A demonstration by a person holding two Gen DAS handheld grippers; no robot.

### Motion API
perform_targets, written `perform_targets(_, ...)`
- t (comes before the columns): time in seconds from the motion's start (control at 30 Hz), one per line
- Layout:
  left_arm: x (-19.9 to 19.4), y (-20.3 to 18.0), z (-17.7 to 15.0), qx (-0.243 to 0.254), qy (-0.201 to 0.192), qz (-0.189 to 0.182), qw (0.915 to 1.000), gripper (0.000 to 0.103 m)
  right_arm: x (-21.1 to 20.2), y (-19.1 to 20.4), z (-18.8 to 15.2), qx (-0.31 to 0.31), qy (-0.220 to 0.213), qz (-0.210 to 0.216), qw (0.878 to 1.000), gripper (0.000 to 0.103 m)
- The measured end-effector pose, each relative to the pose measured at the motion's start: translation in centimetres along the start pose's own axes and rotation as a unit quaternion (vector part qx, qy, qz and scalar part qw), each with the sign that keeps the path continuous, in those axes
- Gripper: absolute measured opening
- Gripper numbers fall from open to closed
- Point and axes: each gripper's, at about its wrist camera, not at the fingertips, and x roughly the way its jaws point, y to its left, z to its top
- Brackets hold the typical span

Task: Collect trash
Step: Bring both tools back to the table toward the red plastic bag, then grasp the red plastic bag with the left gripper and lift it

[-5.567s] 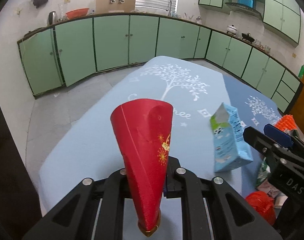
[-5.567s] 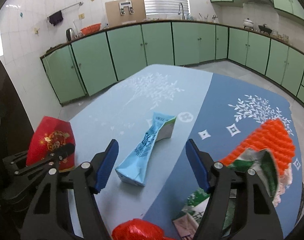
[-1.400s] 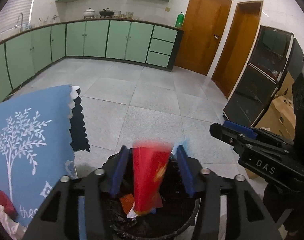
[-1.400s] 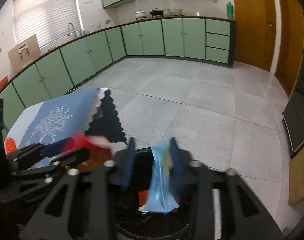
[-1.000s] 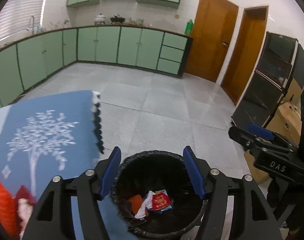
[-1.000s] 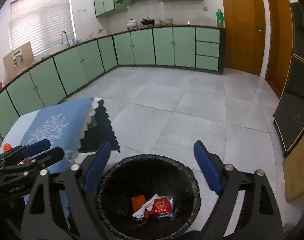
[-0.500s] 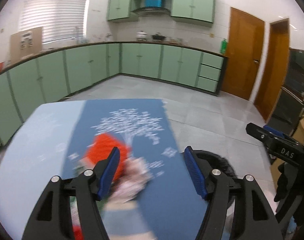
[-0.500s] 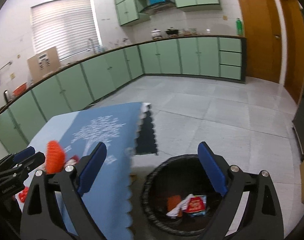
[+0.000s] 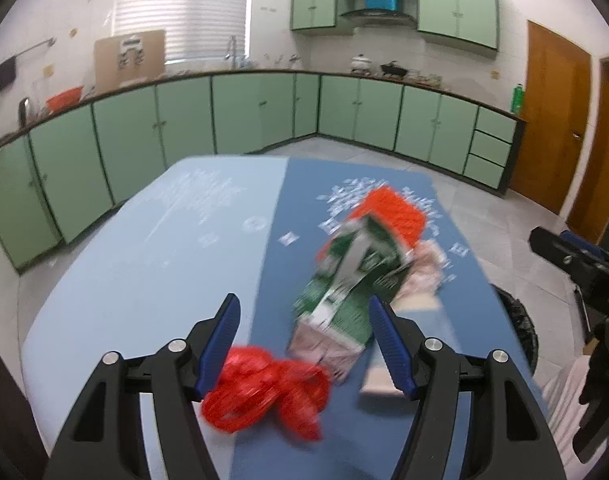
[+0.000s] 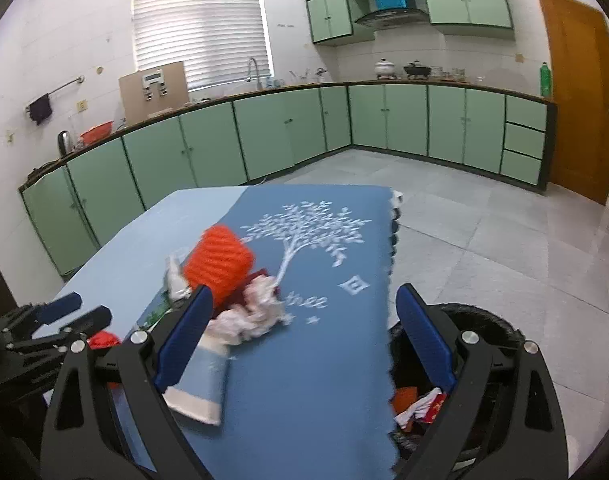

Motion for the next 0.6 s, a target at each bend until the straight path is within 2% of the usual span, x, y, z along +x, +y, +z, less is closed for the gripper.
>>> perform_targets(0.37, 1.6, 1.8, -3.2, -0.030, 0.032, 0.007, 0.9990, 0.066, 0.8, 2.5, -1.6, -0.020, 0.008, 0.013, 1.000, 0.090)
perform_targets(0.6, 2.3, 2.2, -3.8, -0.032, 0.037, 0.025, 0.9985, 0.067, 1.2, 3.4, -1.9, -0.029, 0.017, 0.015, 0.999, 0.090)
